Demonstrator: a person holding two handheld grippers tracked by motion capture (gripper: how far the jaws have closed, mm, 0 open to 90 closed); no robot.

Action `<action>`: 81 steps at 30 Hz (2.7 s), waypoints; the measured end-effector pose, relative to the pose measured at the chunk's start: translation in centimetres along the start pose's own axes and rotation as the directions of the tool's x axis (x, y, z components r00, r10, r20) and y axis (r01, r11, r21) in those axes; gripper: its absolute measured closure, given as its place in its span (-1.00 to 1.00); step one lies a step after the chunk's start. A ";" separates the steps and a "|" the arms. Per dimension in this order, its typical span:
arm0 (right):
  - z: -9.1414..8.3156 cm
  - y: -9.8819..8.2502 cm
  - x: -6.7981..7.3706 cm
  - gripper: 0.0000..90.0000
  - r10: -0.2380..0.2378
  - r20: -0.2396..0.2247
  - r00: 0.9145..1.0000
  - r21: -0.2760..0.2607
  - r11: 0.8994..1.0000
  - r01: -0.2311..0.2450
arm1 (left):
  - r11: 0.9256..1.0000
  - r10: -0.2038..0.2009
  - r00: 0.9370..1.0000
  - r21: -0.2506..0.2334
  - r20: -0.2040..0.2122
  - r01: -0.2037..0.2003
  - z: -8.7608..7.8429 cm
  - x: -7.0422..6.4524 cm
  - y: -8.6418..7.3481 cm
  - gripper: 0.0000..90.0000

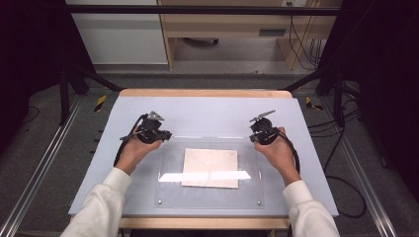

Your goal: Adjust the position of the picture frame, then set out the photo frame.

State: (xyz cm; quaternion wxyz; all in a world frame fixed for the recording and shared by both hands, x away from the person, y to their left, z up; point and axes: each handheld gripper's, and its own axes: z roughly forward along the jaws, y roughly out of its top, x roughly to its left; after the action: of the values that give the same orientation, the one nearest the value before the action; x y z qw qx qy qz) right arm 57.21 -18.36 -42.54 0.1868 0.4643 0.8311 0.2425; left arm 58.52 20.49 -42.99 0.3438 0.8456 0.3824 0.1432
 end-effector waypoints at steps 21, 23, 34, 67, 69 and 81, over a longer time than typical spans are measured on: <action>0.9 0.2 0.5 0.90 0.004 -0.014 1.000 -0.014 1.000 -0.004 | 1.000 0.005 0.998 0.014 -0.058 -0.004 -0.1 0.1 -0.9 0.87; 1.0 0.2 0.5 0.90 0.008 -0.016 1.000 -0.016 1.000 -0.008 | 1.000 0.004 0.998 0.015 -0.057 -0.003 -0.1 0.1 -1.0 0.87; 1.6 -0.3 0.4 0.90 0.024 -0.033 0.999 -0.004 1.000 -0.024 | 1.000 -0.017 0.999 0.009 -0.049 0.017 0.7 0.2 -1.3 0.87; 0.3 -2.0 -0.6 -0.16 0.040 0.012 0.999 -0.157 0.987 -0.038 | 0.994 0.021 0.990 -0.103 -0.140 -0.035 -0.6 -0.7 -1.6 0.00; 0.2 -2.1 -0.7 -0.21 0.040 0.016 0.999 -0.165 0.986 -0.037 | 0.992 0.013 0.990 -0.121 -0.139 -0.030 -0.9 -0.6 -1.7 -0.16; -1.4 -4.1 -0.1 -0.43 0.002 0.041 0.999 -0.285 0.959 0.010 | 0.978 0.017 0.991 -0.206 -0.134 -0.044 -1.7 -0.9 -1.6 -0.46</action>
State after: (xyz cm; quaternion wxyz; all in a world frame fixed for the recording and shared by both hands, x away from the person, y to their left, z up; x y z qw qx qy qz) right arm 53.74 -20.63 -43.75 0.2689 0.4357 0.7846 0.3496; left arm 56.16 21.35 -42.86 0.4024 0.7994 0.3740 0.2430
